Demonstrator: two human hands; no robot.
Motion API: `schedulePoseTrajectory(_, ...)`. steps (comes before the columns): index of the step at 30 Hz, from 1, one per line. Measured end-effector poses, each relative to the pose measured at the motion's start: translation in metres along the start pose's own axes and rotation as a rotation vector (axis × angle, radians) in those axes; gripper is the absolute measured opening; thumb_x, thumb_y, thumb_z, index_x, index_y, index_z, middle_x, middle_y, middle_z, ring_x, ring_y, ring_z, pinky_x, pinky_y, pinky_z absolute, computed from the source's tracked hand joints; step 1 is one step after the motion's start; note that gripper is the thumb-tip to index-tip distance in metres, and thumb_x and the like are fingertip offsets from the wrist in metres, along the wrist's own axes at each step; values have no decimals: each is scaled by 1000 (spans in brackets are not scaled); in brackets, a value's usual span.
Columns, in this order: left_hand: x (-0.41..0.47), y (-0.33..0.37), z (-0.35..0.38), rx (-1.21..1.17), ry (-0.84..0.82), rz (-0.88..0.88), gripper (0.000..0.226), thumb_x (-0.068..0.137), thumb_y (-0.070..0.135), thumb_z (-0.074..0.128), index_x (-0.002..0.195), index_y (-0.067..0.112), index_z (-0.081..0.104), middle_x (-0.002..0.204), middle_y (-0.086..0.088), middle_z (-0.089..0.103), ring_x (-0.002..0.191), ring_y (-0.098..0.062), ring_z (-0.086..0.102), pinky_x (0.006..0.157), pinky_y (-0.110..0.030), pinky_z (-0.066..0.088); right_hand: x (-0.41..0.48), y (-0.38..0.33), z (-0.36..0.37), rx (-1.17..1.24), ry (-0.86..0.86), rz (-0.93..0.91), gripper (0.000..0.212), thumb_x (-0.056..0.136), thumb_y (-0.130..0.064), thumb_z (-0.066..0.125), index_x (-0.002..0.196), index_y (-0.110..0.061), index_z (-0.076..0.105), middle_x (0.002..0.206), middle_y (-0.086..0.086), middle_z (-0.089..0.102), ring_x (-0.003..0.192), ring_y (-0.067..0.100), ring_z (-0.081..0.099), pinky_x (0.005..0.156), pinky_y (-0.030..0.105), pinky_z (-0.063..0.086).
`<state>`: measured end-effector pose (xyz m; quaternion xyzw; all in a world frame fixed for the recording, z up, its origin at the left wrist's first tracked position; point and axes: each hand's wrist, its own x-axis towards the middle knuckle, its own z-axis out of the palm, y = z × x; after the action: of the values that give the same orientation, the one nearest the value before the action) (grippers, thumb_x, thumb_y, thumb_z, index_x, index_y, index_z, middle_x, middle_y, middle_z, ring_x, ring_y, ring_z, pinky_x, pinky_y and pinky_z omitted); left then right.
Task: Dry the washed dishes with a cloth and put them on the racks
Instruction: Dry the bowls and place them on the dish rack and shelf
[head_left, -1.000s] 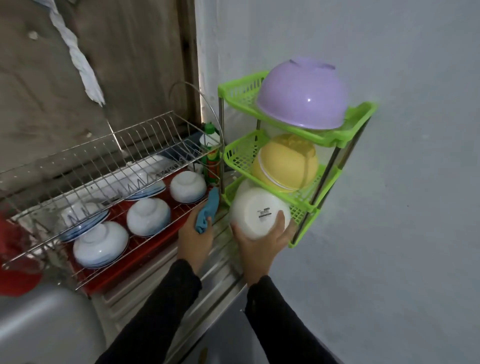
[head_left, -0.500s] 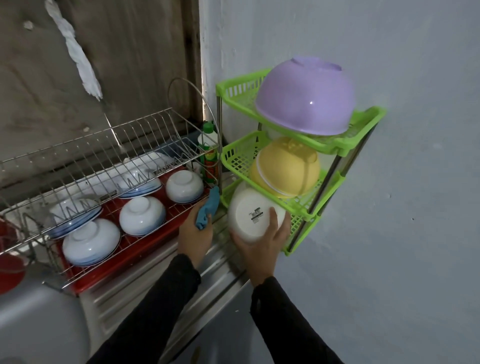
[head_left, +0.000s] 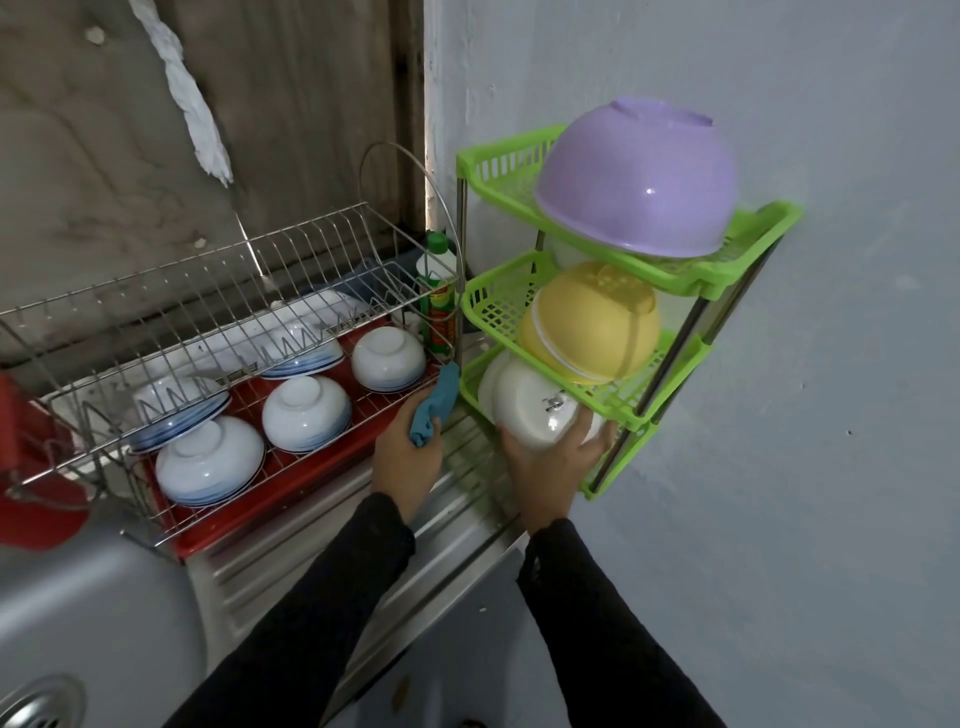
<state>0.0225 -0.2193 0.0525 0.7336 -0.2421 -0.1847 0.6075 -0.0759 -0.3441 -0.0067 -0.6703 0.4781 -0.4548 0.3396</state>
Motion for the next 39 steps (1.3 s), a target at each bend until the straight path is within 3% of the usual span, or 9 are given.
schedulePoseTrajectory(4, -2, 1, -6, -5, 2, 0, 34, 99, 9, 53, 128, 26, 56, 118, 9, 61, 104, 7, 56, 88, -13, 43, 14, -10, -4, 5, 14, 92, 82, 71, -29, 88, 136, -3, 45, 151, 27, 25, 135, 31, 28, 107, 32, 33)
schedulePoseTrajectory(8, 0, 0, -7, -16, -4, -2, 35, 99, 9, 54, 130, 25, 56, 119, 10, 61, 108, 4, 56, 96, -21, 45, 15, -17, -9, -29, 80, 92, 86, 76, -19, 84, 145, 7, 39, 147, 32, 36, 125, 23, 24, 93, 16, 24)
schedulePoseTrajectory(11, 2, 3, -3, -8, -6, 9, 34, 99, 8, 53, 125, 30, 56, 113, 16, 61, 103, 8, 56, 91, -15, 43, 11, -17, -9, -66, 21, 107, 91, 78, -35, 78, 144, 11, 36, 151, 35, 30, 141, 35, 27, 115, 39, 30)
schedulePoseTrajectory(14, 3, 4, 0, 4, -6, 23, 35, 99, 6, 53, 119, 34, 56, 107, 22, 60, 95, 12, 56, 84, -13, 43, 8, -14, -5, -139, 2, 94, 89, 78, -33, 83, 140, 12, 38, 146, 36, 36, 138, 45, 34, 110, 57, 37)
schedulePoseTrajectory(19, 5, 1, 4, 13, 4, 9, 36, 98, 6, 52, 122, 33, 55, 108, 22, 59, 97, 13, 56, 87, -15, 43, -4, -4, -2, -218, -15, -34, 92, 80, -35, 79, 148, 5, 31, 151, 31, 33, 146, 46, 22, 120, 59, 22)
schedulePoseTrajectory(24, -5, -2, 1, 14, 63, 40, 42, 97, 2, 53, 130, 28, 53, 117, 15, 59, 104, 14, 55, 88, -3, 41, -17, 5, -1, -270, -79, -217, 93, 86, -48, 57, 158, -5, 16, 162, 21, 20, 152, 38, 13, 121, 61, 18)
schedulePoseTrajectory(29, -19, -9, -13, 86, 113, 44, 50, 93, -8, 52, 134, 22, 51, 128, 7, 56, 113, 2, 51, 93, -2, 37, -31, 6, 6, -298, -223, -457, 84, 89, -43, 53, 156, -1, 25, 165, 19, 20, 155, 35, 8, 124, 53, 12)
schedulePoseTrajectory(34, -38, -20, -43, 161, 163, 22, 47, 94, -1, 53, 135, 23, 51, 128, 9, 55, 116, -9, 53, 103, -27, 41, -53, -7, 20, -276, -352, -507, 80, 90, -42, 55, 154, 0, 32, 162, 17, 29, 153, 35, 13, 123, 55, 19)
schedulePoseTrajectory(39, -68, -23, -83, 254, 173, 19, 52, 92, -2, 55, 136, 25, 50, 130, 10, 55, 118, -7, 53, 103, -26, 42, -95, -28, 26, -262, -498, -511, 79, 92, -47, 45, 156, -5, 29, 162, 13, 31, 152, 32, 14, 123, 54, 16)
